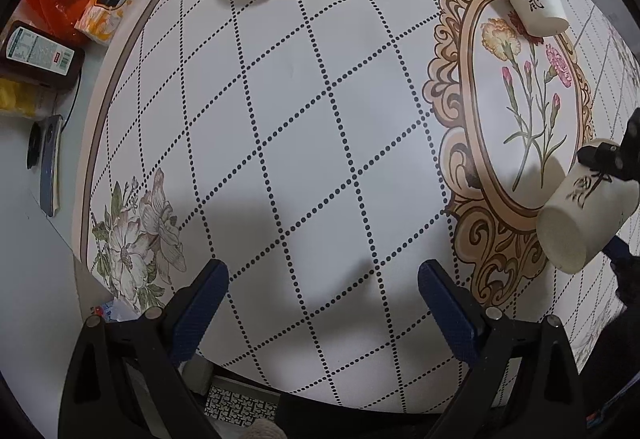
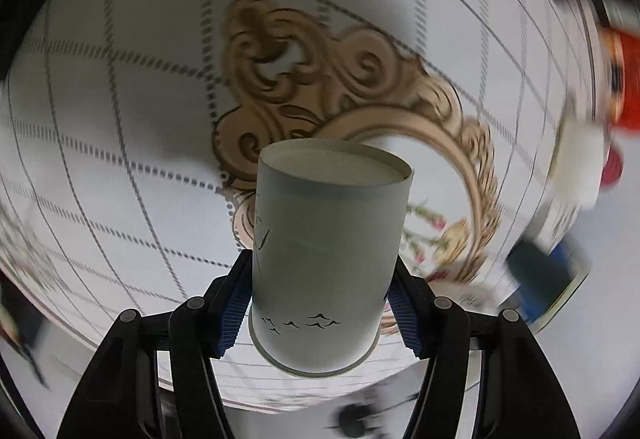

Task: Flip cup upside down
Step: 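Lift the white cup with the right gripper and rotate it rim-down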

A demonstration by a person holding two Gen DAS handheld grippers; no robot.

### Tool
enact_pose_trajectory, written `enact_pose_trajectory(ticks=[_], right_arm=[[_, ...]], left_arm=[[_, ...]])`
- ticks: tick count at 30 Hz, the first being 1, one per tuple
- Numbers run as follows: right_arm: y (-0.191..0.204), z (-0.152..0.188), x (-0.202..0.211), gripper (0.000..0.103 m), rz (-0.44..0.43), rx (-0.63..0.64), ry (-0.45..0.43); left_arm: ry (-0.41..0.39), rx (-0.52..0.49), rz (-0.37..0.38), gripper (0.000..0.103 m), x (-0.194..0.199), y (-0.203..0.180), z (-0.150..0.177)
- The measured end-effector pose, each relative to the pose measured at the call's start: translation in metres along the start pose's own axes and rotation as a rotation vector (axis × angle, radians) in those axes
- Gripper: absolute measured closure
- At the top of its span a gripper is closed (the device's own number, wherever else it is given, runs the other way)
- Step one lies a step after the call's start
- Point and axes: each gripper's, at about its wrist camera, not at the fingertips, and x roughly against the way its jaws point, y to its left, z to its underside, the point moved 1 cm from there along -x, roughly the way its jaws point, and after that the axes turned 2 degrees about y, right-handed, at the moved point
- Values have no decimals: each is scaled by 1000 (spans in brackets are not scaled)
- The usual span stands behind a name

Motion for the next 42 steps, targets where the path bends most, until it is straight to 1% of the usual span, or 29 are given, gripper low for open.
enact_pose_trajectory(ticks=[4, 12, 16, 18, 19, 24, 27, 30, 32, 34, 36, 39, 42], right_arm=[[-17, 8, -5, 37, -117, -197, -2], [-25, 29, -18, 37, -349, -557, -11], [-35, 45, -31, 37, -480, -770, -20], [-38, 53, -39, 37, -528, -868, -24], [-39, 58, -43, 37, -571, -925, -21], [-46, 77, -64, 37, -724, -1131, -29], [-50, 91, -79, 37, -814, -1266, -5], [-50, 104, -94, 37, -893, -1363, 27], [-49, 109, -100, 37, -934, -1401, 39], [-43, 115, -106, 37, -996, -1447, 59], [-34, 119, -109, 37, -1039, -1479, 65], [-30, 126, -116, 37, -1070, -1510, 71], [-28, 130, -121, 37, -1075, -1521, 79]], left_arm=[[-5, -12, -3, 6, 4, -3, -1], [-19, -43, -8, 6, 11, -8, -7], [-19, -54, -8, 6, 11, -8, -11], [-18, -59, -8, 6, 11, -8, -12], [-18, -61, -7, 6, 9, -8, -13], [-20, -74, -2, 6, 9, -11, -12], [-22, -86, 0, 6, 11, -16, -6], [-27, -97, 0, 6, 12, -22, -2], [-27, -99, 2, 6, 12, -26, -1], [-27, -101, 3, 6, 12, -28, 0], [-27, -102, 3, 6, 12, -29, 1], [-27, -101, 4, 6, 12, -30, 0], [-27, -102, 2, 6, 13, -28, 1]])
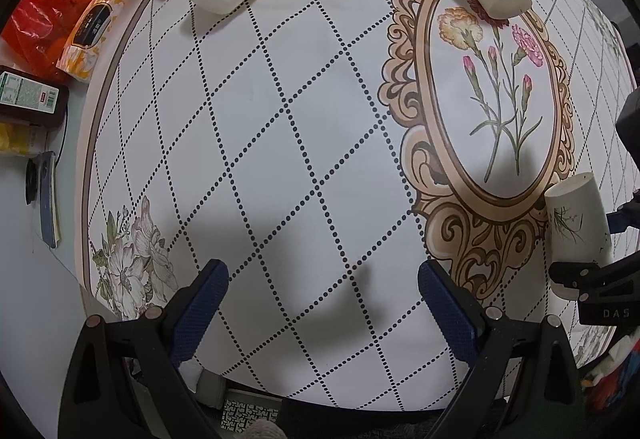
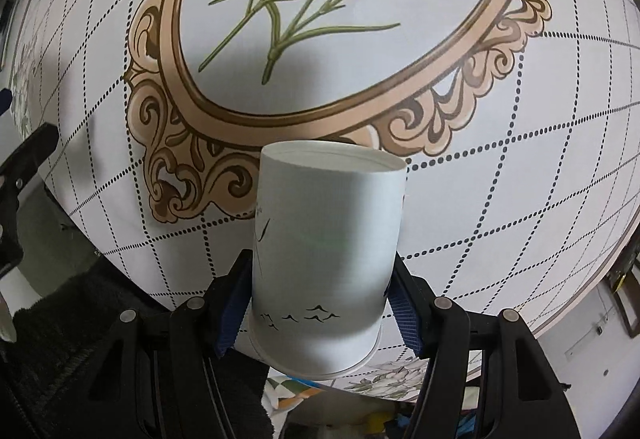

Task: Flip cup upside down
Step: 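Lift the white cup with the right gripper and rotate it rim-down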

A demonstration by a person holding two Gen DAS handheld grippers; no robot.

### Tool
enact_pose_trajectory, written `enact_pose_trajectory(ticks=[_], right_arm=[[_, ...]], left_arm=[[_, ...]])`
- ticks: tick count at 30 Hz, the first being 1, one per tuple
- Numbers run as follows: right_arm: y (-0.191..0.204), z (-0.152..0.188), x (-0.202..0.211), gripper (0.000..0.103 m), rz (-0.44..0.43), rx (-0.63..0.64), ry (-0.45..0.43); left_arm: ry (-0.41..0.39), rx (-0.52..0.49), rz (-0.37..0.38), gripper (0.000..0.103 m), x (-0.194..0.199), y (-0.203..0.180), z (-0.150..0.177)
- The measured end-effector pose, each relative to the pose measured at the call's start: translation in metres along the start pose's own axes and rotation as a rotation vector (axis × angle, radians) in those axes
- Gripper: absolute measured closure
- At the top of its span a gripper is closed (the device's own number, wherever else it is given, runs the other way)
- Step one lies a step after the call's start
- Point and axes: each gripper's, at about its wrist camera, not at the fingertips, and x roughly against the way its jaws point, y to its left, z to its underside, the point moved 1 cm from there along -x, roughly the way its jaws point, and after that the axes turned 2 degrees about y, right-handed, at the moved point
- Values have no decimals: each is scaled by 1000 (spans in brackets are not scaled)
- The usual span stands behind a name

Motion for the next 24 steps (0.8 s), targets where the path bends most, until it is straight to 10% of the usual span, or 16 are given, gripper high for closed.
enact_pose_trajectory(ticks=[17, 24], right_arm=[[-4, -25, -3, 23, -22, -92, 13], [-12, -31, 1, 41, -45, -118, -39]], left_arm=[[17, 18, 12, 6, -2, -2, 3], [17, 9, 8, 6, -3, -5, 1]])
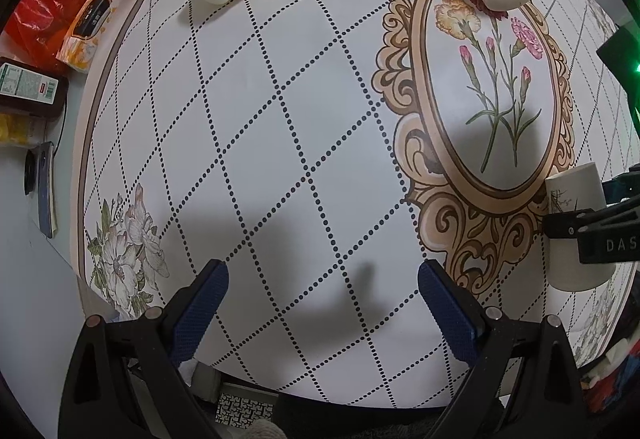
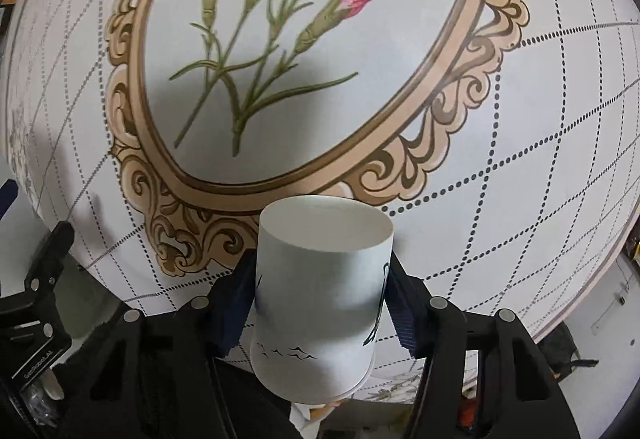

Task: Flip cup upside down
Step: 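Lift the white cup with the right gripper and rotate it rim-down, then lower the cup rim-down onto the flower oval and open the right gripper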

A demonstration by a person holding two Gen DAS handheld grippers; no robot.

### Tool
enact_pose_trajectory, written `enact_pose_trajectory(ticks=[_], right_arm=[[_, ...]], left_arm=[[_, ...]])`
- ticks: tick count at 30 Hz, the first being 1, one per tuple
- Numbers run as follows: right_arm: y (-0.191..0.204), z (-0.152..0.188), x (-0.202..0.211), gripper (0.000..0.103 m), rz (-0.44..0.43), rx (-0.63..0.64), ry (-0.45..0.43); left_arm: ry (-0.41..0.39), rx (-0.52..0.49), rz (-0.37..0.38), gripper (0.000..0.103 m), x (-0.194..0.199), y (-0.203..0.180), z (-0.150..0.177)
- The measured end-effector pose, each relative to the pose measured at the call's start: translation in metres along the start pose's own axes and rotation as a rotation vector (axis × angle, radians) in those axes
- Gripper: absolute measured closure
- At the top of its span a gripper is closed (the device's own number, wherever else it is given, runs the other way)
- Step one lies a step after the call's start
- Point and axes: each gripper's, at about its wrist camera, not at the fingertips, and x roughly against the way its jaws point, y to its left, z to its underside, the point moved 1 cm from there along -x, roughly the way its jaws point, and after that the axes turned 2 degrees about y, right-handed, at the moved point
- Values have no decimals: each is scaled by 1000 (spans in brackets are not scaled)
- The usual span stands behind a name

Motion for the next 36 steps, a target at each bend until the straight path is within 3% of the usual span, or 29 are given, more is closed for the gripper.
enact_pose_trajectory(ticks=[3, 6, 11, 15, 19, 26, 36], right_arm=[[10, 17, 14, 41, -10, -4, -35], [8, 30, 31, 42, -21, -30, -129], [-5, 51, 77, 41, -17, -112, -451], [-17, 68, 99, 41, -21, -195, -767], [-19, 70, 102, 41, 5, -259, -944], [-4, 75, 82, 41, 37, -281, -990], [-3, 89, 60, 40, 4, -298, -950]], left_arm=[[0, -6, 2, 6, 1, -4, -5], [6, -6, 22, 6, 2, -8, -8], [38, 17, 76, 6, -4, -4, -16], [52, 28, 86, 6, -6, -1, -30], [51, 8, 68, 6, -8, -3, -37], [38, -36, 50, 6, -1, -14, -48], [34, -78, 42, 6, -2, -31, -32]])
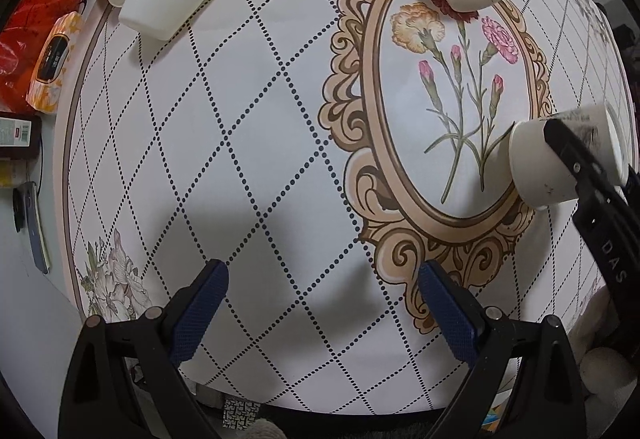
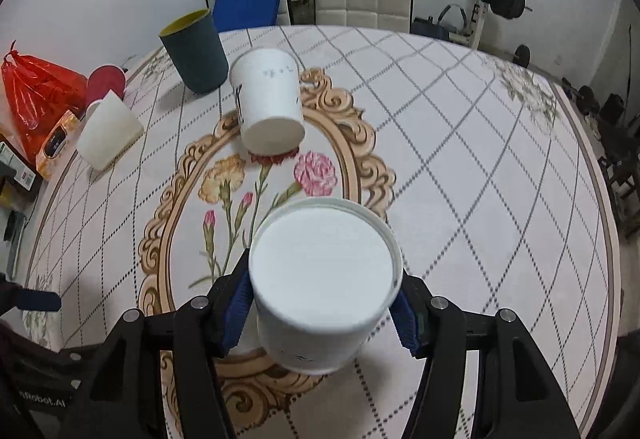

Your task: Flip cup upside down

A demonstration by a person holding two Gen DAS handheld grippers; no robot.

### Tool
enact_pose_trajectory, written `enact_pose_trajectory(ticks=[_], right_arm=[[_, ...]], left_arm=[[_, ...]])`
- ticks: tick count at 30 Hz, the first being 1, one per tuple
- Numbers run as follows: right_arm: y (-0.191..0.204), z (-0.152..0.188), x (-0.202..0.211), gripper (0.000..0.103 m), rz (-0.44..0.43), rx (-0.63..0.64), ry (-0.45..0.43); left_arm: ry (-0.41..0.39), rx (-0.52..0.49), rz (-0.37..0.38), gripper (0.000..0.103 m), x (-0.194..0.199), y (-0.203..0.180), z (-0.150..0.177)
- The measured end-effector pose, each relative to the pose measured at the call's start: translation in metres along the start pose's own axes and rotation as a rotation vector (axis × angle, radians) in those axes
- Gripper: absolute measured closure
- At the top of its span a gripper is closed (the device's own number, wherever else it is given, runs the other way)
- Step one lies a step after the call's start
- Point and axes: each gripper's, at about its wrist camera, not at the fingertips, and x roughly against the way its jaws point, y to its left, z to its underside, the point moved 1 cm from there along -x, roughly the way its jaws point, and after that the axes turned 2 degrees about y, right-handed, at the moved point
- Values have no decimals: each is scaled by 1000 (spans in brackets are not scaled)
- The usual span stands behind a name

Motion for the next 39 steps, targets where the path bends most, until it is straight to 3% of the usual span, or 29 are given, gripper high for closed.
enact_pose_trajectory(ticks=[6, 10, 15, 25, 31, 39], right_arm=[[-3, 10, 2, 37, 9, -22, 23], [-7, 9, 8, 16, 14, -55, 43], [-10, 5, 34, 10, 39, -105, 70], [-17, 28, 155, 10, 244, -227, 33], [-15, 46, 228, 10, 273, -261, 17], [-3, 65, 340, 6, 260, -230, -78]], left_arm=[[-18, -21, -2, 6, 9, -7, 2], [-65, -42, -8, 6, 25, -11, 2], [-135, -76, -16, 6, 51, -15, 9], [-339, -186, -15, 6, 136, -10, 49], [-453, -199, 4, 6, 192, -13, 87], [-559, -155, 39, 6, 259, -16, 151]])
